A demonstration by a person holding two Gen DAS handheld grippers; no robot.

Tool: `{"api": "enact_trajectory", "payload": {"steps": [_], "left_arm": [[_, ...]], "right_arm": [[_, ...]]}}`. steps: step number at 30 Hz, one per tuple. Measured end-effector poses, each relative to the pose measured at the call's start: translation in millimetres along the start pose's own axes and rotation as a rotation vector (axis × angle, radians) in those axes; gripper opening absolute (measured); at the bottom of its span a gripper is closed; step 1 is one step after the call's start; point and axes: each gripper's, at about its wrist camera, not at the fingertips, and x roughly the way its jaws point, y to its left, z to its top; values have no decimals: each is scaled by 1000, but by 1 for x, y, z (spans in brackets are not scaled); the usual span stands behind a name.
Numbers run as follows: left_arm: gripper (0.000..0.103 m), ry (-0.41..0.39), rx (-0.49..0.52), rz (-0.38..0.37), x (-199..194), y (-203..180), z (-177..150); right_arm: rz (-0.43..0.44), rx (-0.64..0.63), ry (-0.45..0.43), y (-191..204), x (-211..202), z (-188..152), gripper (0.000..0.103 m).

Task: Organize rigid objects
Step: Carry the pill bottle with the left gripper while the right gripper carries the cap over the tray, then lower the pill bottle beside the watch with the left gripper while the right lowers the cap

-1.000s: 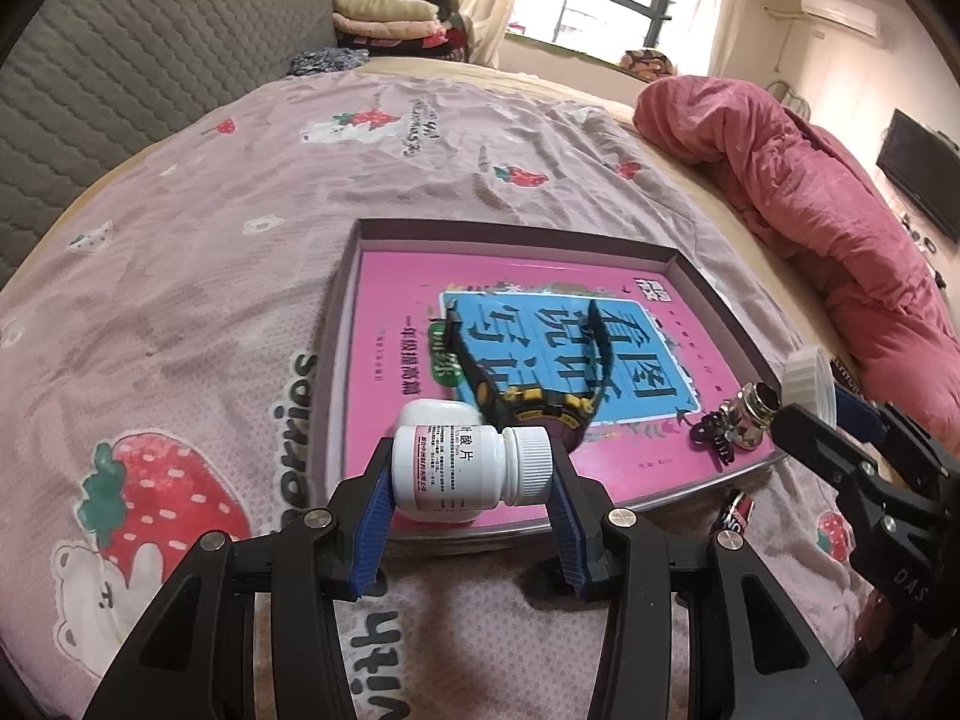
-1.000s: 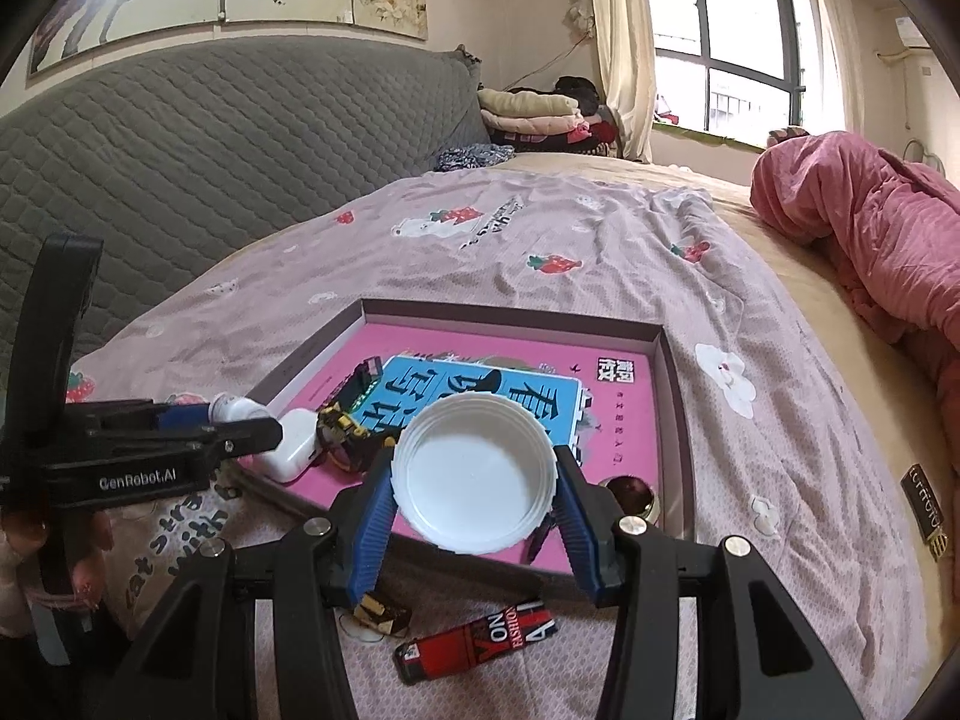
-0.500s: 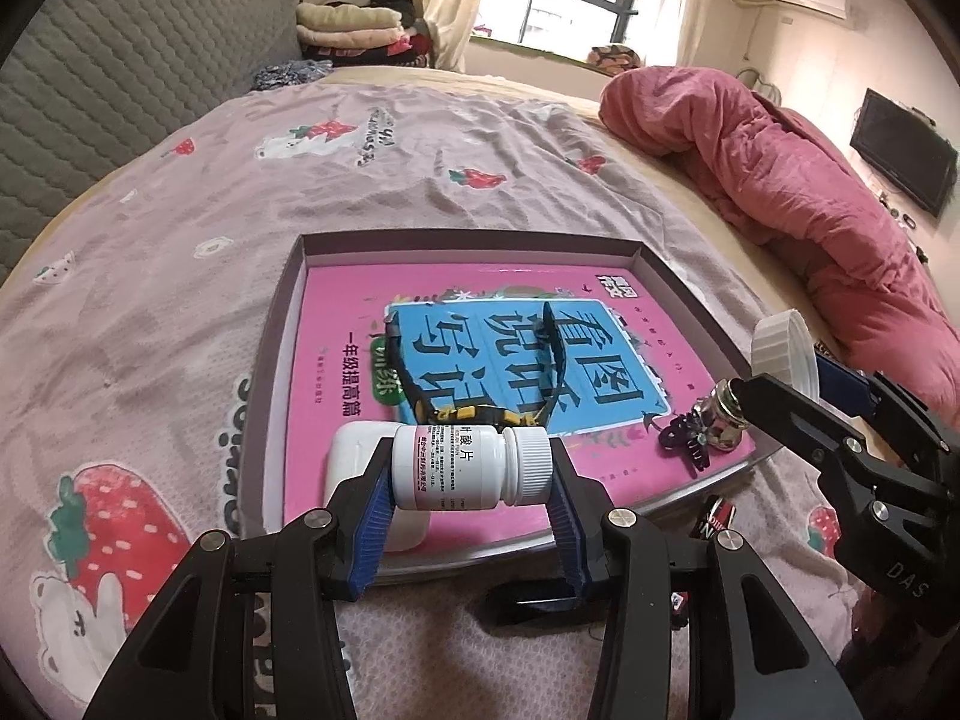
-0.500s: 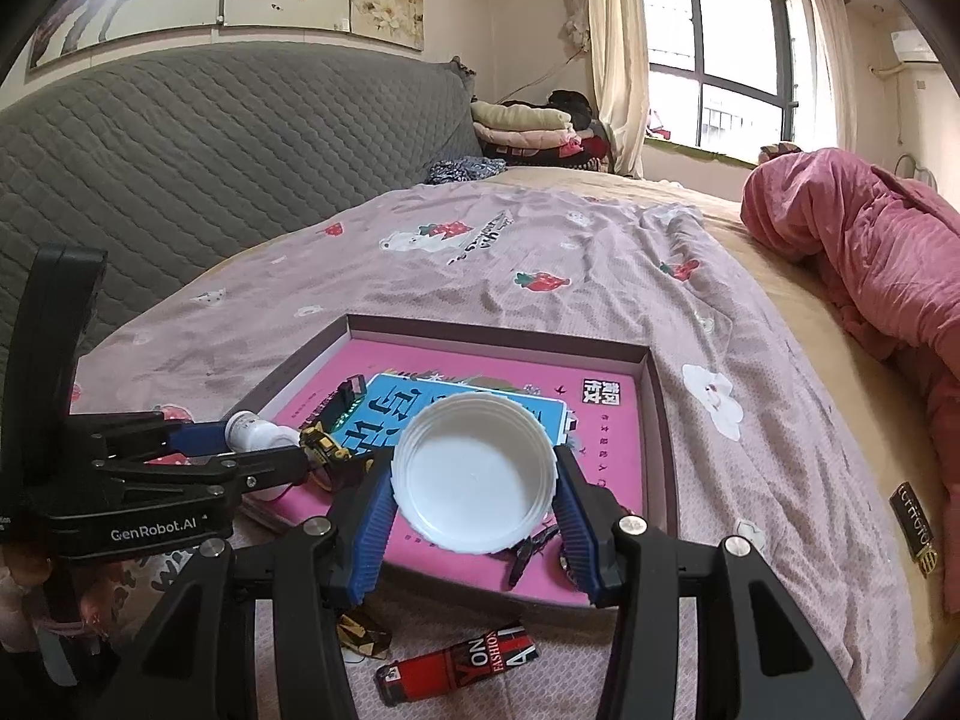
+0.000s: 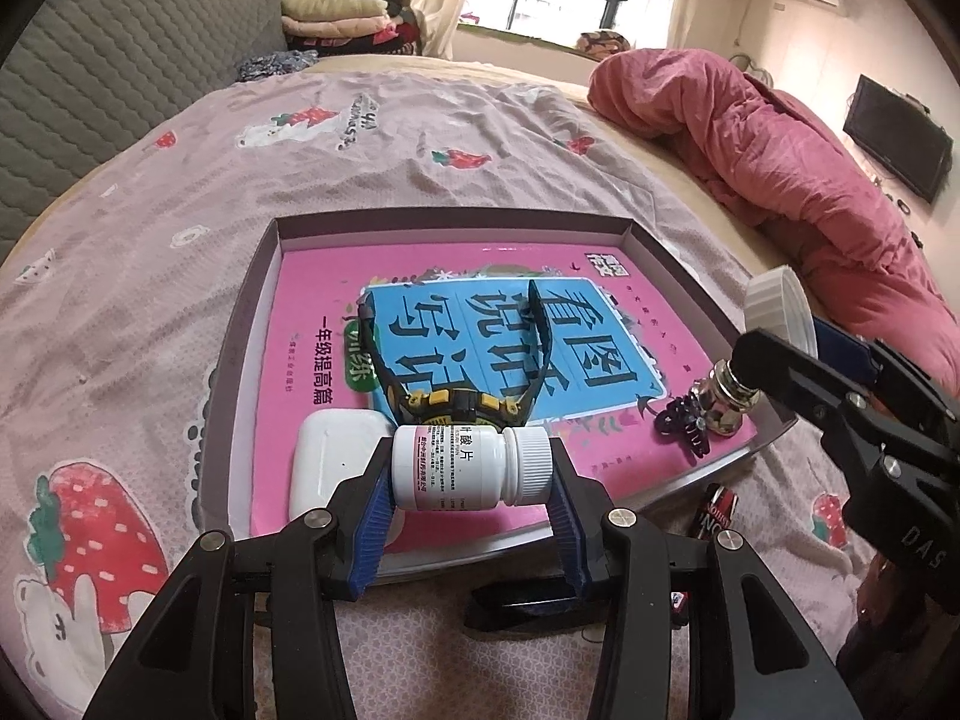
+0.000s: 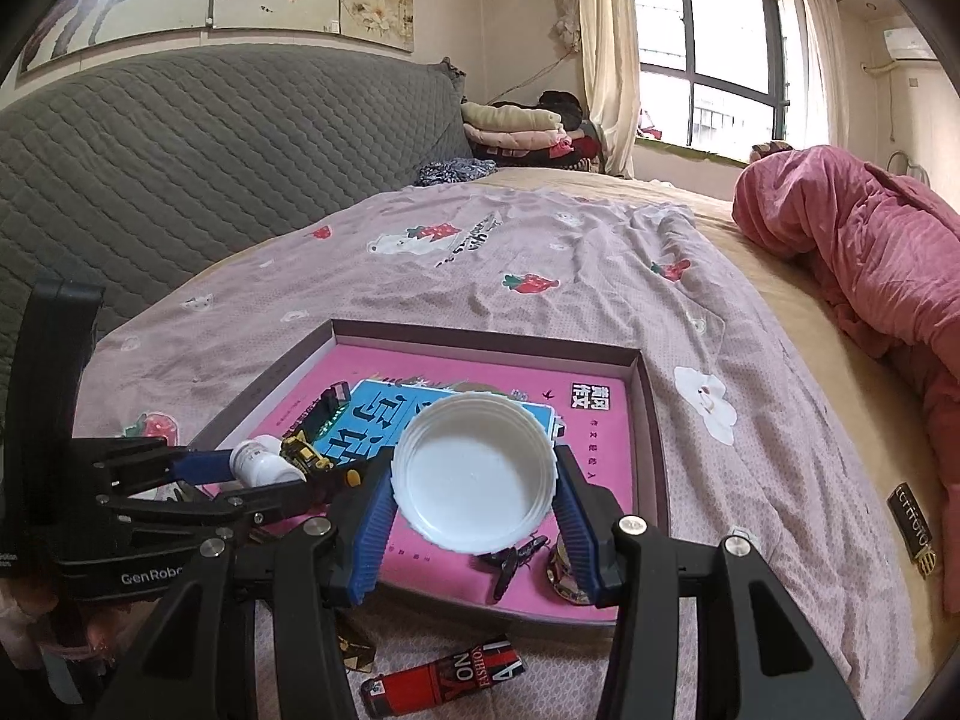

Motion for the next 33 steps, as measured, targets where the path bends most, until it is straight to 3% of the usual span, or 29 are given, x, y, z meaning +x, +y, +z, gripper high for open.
{"api": "enact_trajectory", "payload": {"steps": [11, 33], "left_arm": [[48, 35, 22, -13, 8, -4, -4], [48, 52, -1, -18, 13, 7, -2]], "right_arm": [[-2, -3, 28, -1, 10, 0, 50], [74, -21, 148, 11, 39, -12, 50]]}}
